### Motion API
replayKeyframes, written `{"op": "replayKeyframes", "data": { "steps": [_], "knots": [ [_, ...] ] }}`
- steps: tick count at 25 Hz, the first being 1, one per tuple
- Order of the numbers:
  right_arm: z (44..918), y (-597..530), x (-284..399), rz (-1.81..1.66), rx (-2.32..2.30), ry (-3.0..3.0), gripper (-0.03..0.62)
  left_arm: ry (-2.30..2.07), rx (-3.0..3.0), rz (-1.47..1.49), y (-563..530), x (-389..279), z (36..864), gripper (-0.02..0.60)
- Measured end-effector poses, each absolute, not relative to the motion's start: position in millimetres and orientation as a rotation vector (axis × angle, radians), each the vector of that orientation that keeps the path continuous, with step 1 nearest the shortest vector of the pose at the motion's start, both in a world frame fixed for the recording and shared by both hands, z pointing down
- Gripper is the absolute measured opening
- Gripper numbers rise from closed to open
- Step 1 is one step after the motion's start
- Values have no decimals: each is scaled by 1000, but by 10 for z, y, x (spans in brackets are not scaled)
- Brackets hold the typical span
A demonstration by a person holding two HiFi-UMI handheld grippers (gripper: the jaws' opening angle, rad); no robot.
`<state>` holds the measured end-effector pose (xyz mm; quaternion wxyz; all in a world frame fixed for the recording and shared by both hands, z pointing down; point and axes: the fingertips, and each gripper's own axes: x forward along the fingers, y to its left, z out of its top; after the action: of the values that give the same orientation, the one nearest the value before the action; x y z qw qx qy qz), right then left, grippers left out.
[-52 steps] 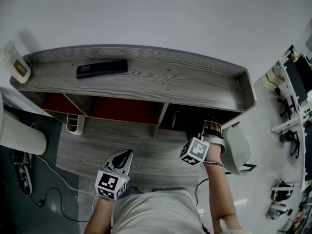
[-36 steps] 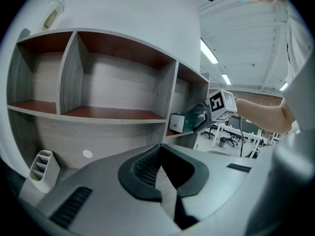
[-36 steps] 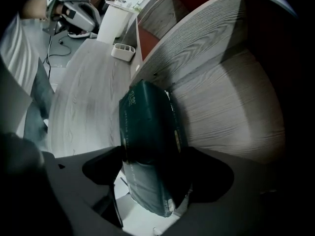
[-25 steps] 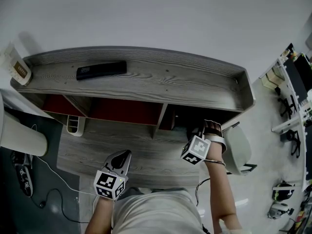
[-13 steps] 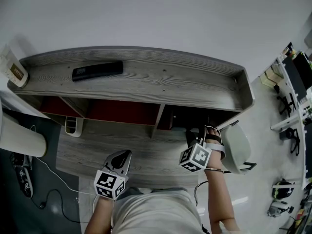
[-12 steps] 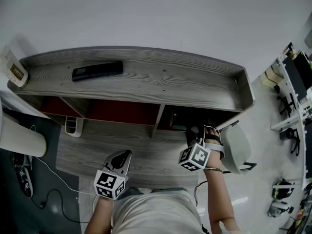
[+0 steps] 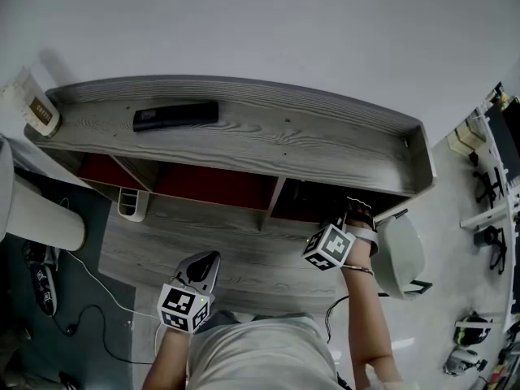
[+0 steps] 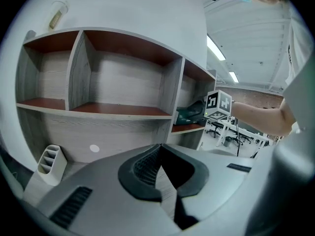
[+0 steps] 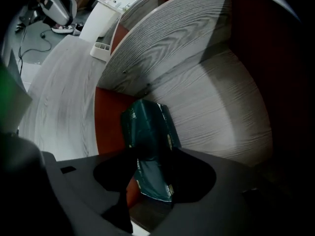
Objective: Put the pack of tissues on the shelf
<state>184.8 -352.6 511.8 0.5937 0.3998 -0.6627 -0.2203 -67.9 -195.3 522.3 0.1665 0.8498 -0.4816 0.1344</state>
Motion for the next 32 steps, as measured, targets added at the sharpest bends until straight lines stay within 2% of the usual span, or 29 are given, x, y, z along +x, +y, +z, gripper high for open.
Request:
{"op": "replayKeyframes", "data": {
  "steps": [11,21,24,32],
  "knots": [
    [4786,-3281,1769,-582,1067,-1703,244,-1403,2408,399,-1855,-517,5171,15],
    [4400,-2651,1652,-356,1289,-2223,47,-1414,2447,370,-1740,-181,5054,15],
    [4333,-2469,1624,-245,1307,-2397,28,-1429,2462,308,-1697,-103,4960,15],
    [4339,-2076,1611,1,1272,-2660,26,-1505,2459,173,-1557,-139,4721,15]
  ]
}}
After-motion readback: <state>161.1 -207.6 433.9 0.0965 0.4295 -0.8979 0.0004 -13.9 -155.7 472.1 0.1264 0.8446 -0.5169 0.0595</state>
